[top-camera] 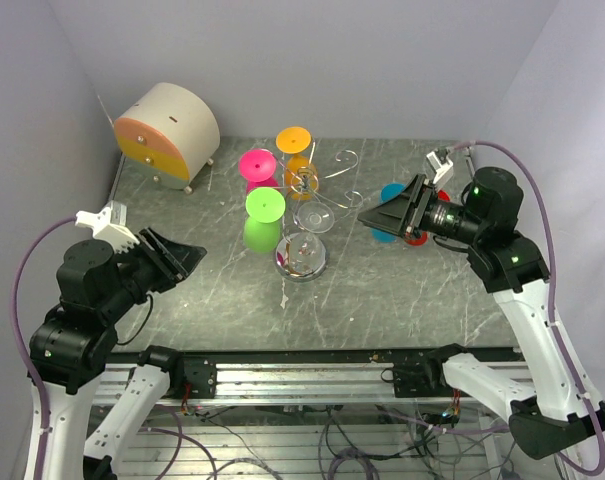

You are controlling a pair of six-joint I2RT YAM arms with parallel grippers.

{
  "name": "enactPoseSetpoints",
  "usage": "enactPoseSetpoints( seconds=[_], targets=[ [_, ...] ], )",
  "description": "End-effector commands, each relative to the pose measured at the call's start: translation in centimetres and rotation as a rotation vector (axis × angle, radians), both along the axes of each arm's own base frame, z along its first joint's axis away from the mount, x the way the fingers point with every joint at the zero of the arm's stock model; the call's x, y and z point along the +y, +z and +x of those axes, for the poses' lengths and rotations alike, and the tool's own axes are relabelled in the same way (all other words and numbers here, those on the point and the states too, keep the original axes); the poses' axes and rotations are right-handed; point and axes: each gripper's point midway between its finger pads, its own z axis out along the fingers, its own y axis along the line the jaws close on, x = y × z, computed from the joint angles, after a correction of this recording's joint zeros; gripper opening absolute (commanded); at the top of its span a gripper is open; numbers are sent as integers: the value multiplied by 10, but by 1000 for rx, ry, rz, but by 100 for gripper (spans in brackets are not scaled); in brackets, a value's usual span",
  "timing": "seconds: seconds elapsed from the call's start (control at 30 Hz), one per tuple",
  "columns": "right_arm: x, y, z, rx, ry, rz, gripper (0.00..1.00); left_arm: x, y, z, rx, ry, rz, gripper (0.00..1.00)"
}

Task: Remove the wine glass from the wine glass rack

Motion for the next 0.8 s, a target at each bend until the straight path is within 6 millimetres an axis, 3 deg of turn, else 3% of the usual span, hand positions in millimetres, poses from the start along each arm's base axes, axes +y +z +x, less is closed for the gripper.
enactPoseSetpoints(
  seconds=[0.0, 0.77],
  targets=[
    [6, -6, -6, 47, 11, 46, 40, -8, 18, 2, -49, -33, -40, 50],
    [57, -35, 18, 80, -20, 4, 38, -1, 17, -2, -48, -9, -14, 51]
  ],
)
